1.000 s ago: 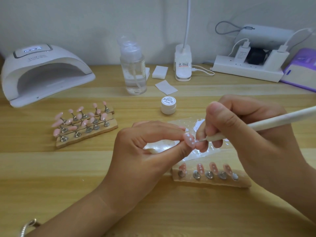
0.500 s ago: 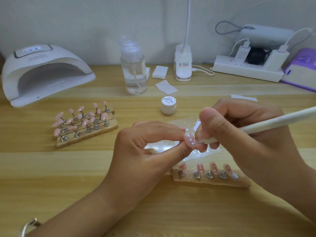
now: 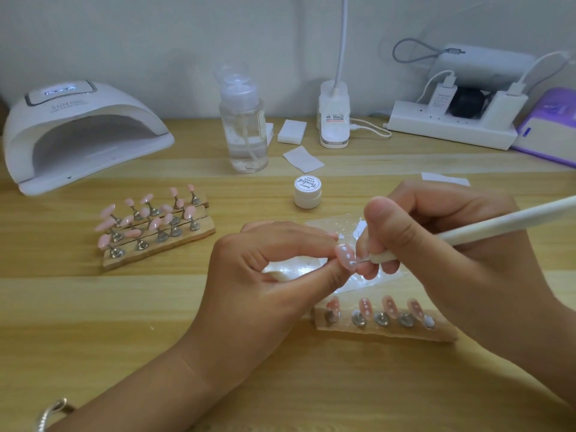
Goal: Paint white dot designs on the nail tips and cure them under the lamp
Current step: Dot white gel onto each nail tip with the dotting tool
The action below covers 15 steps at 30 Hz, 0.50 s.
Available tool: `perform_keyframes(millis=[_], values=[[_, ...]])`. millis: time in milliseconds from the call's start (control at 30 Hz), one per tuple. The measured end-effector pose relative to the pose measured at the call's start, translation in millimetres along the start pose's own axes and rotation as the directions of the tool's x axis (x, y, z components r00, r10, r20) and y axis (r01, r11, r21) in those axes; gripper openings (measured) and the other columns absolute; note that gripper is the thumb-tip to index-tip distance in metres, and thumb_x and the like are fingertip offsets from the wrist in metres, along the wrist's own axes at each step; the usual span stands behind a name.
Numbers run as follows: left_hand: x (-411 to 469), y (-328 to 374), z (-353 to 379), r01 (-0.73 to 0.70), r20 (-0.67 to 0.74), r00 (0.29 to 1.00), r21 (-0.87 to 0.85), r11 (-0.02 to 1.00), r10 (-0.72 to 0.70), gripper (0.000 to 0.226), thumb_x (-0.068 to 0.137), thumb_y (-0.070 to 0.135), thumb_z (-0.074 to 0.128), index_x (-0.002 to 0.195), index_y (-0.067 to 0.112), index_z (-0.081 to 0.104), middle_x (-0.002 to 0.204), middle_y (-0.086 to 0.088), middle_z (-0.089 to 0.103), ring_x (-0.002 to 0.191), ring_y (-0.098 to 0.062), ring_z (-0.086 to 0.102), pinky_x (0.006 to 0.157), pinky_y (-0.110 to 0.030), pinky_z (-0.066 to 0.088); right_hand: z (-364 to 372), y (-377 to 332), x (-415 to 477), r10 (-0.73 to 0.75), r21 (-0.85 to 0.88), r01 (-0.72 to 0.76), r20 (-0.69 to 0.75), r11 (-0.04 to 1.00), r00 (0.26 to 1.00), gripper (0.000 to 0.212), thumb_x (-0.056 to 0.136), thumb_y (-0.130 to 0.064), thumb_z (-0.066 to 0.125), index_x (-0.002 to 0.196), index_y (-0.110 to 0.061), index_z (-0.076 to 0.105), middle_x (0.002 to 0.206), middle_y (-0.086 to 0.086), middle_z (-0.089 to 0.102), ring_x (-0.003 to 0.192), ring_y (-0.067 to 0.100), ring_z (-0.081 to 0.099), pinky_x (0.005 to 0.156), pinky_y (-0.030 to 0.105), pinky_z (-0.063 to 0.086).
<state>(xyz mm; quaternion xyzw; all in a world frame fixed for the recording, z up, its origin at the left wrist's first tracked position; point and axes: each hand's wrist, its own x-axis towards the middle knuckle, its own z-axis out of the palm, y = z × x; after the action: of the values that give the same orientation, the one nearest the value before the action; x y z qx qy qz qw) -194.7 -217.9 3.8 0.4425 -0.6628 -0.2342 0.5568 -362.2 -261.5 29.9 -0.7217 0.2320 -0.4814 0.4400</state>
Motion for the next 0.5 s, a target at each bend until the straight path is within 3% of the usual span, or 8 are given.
perform_keyframes(millis=[233, 367, 500], values=[[-1.8, -4.5, 0.1, 0.033, -0.024, 0.999, -0.019, 0.999, -0.033, 0.007, 0.076, 0.026, 0.079, 0.078, 0.020, 0.080, 0.084, 0.011, 0.077, 0.087, -0.013, 0.074, 0.086, -0.055, 0.051, -2.7, -0.3, 1.6, -0.004, 0.069, 0.007, -0.035, 0.998, 0.999, 0.030, 0.093, -0.022, 0.058, 0.064, -0.018, 0.063, 0.059, -0.003, 0.065, 0.053, 0.017, 0.064, 0.054, 0.016, 0.047], [-2.9, -5.2, 0.3, 0.068, -0.039, 0.997, -0.039, 0.997, -0.070, 0.007, 0.076, 0.027, 0.079, 0.078, 0.020, 0.080, 0.083, 0.009, 0.077, 0.088, -0.014, 0.073, 0.084, -0.042, 0.055, -7.0, -4.7, 7.9, -0.017, 0.129, 0.029, -0.097, 0.991, 0.995, 0.032, 0.094, -0.027, 0.059, 0.063, -0.024, 0.063, 0.056, -0.008, 0.060, 0.051, 0.021, 0.061, 0.055, 0.020, 0.047], [-4.1, -3.8, 0.4, 0.124, -0.046, 0.990, -0.104, 0.987, -0.130, 0.008, 0.075, 0.030, 0.080, 0.081, 0.024, 0.081, 0.084, 0.010, 0.077, 0.088, -0.014, 0.073, 0.067, -0.040, 0.059, -12.0, -9.3, 13.1, -0.042, 0.067, 0.054, -0.180, 0.996, 0.983, 0.036, 0.091, -0.043, 0.062, 0.060, -0.025, 0.062, 0.052, -0.012, 0.055, 0.042, 0.015, 0.052, 0.050, 0.019, 0.043]])
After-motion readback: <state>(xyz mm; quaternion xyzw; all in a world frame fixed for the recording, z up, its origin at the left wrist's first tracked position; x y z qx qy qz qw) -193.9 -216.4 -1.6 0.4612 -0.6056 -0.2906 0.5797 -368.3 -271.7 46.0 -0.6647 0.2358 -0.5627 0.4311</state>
